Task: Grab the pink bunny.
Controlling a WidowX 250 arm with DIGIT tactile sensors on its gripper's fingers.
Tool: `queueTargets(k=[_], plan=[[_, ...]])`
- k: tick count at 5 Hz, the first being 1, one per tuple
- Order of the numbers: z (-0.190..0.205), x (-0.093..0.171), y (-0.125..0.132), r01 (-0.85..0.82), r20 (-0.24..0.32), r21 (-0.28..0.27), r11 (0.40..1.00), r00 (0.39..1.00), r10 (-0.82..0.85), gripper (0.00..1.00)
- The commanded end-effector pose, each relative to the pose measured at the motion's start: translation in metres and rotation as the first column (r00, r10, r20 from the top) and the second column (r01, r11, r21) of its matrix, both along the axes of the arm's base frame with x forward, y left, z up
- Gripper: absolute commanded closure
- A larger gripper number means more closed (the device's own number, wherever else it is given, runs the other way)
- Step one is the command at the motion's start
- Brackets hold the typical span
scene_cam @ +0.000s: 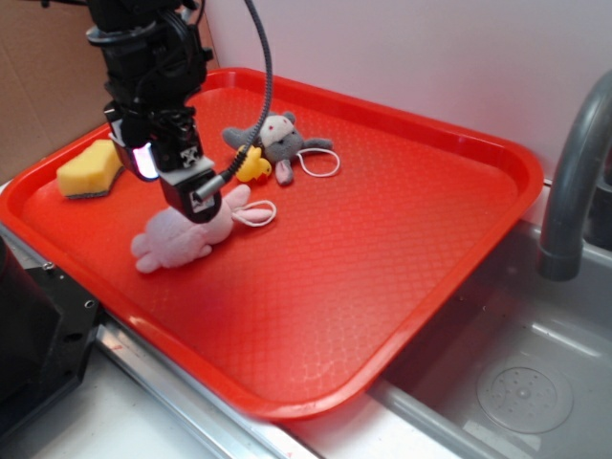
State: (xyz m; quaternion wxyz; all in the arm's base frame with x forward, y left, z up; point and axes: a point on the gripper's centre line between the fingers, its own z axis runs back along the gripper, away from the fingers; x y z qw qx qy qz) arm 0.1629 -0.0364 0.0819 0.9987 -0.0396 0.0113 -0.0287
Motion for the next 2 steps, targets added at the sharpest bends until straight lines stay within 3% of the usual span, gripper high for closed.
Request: queueTargets(k=[1,2], plan=[[0.005,0.003,-0.001,-0.001,0.024,-0.005,1.000,1.000,0.001,0.00],[-0.032,-0.001,0.007,-0.012,0.056,0.054,0.998,0.998,0.009,0.00]])
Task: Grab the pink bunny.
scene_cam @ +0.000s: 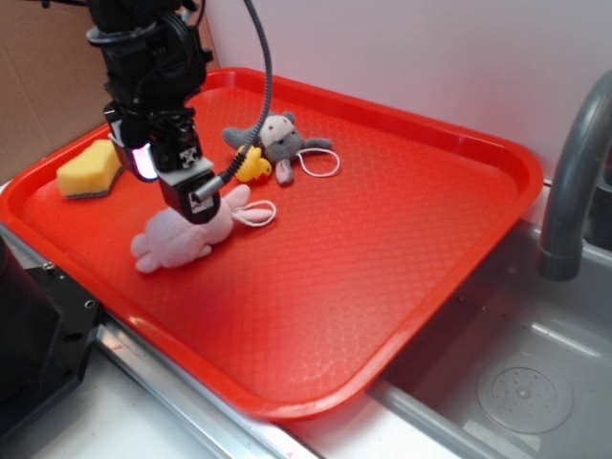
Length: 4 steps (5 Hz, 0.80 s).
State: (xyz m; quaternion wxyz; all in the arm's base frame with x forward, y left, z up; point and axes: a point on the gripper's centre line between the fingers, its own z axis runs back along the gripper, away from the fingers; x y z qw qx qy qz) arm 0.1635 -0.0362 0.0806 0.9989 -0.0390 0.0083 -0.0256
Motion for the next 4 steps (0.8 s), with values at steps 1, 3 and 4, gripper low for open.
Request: queueTargets(k=[1,3,4], plan=[[-0.064,0.006,0.009,-0.004,-0.036,0.086,0.996,0.999,0.007,0.00],[-0.061,0.009,0.001,0.001,-0.046,0.084,0.996,0.999,0.003,1.00],[-0.013,0.017,-0.003,-0.047,-0.014,0.076,0.996,0.999,0.048,1.00]])
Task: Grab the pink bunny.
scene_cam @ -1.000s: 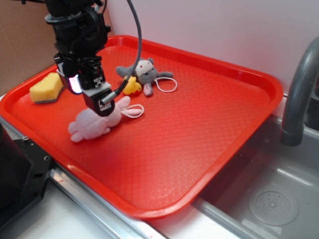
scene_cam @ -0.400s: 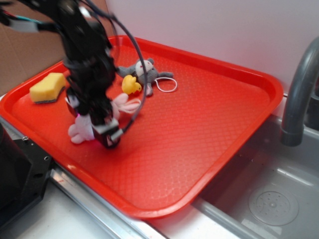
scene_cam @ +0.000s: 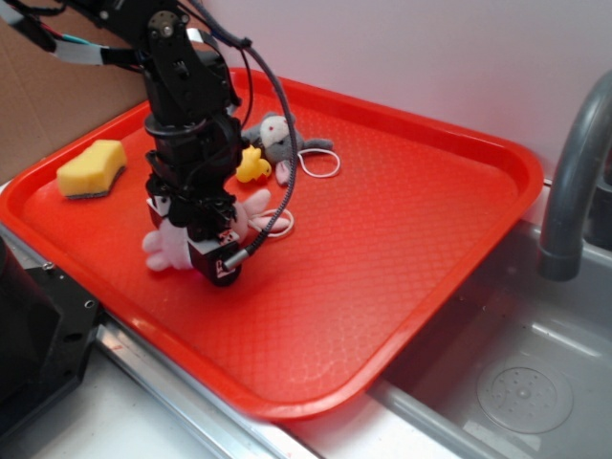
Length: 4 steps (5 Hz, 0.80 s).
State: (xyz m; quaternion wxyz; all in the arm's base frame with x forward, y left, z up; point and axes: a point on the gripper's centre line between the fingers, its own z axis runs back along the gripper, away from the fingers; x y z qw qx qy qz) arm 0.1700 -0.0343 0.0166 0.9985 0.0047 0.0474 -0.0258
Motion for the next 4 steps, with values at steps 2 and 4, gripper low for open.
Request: queueTargets(k=[2,4], plan=[[0.153,0.032,0.013,-0.216,0.196,-0.045,0.975,0.955,0.221,1.00],[0.200,0.032,0.031,-0.299,0.226,-0.048,0.953,0.926,0.302,1.00]])
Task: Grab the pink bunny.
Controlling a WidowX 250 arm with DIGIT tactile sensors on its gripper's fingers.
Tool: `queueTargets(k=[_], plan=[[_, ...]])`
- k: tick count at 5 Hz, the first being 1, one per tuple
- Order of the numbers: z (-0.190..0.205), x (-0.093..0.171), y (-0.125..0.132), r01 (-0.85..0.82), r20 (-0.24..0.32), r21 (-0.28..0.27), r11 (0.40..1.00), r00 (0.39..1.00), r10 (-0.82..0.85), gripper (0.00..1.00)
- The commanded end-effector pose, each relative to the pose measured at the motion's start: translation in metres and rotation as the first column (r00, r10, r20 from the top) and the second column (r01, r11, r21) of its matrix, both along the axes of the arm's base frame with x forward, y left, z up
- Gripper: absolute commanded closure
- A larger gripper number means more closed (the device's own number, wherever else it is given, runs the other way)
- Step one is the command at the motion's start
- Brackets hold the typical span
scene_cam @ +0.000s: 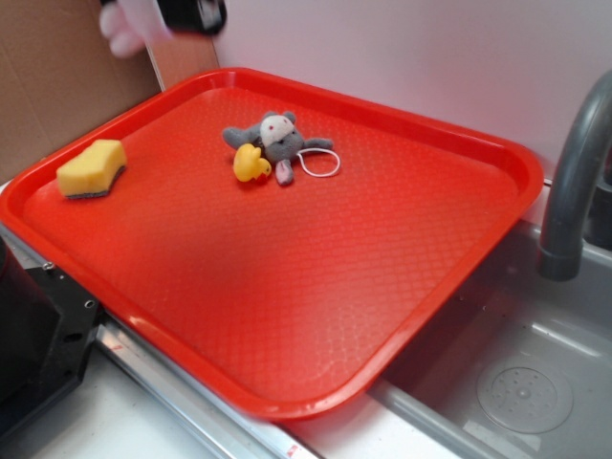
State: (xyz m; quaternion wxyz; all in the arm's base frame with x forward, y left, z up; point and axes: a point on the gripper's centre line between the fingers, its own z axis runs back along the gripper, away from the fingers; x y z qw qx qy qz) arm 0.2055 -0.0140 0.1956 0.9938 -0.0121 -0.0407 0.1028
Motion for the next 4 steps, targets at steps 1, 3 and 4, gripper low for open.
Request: queueTargets(k=[1,3,4], plan=[[0.026,-0.016,0.022,-0.067,0.061,0.032,0.997,0.996,0.065,1.00],[0.017,-0.024,0.053,0.006,0.061,0.014,1.000,0.998,-0.006,1.00],[0.014,-0.023,0.047,0.034,0.053,0.007,0.999,0.998,-0.035,1.00]])
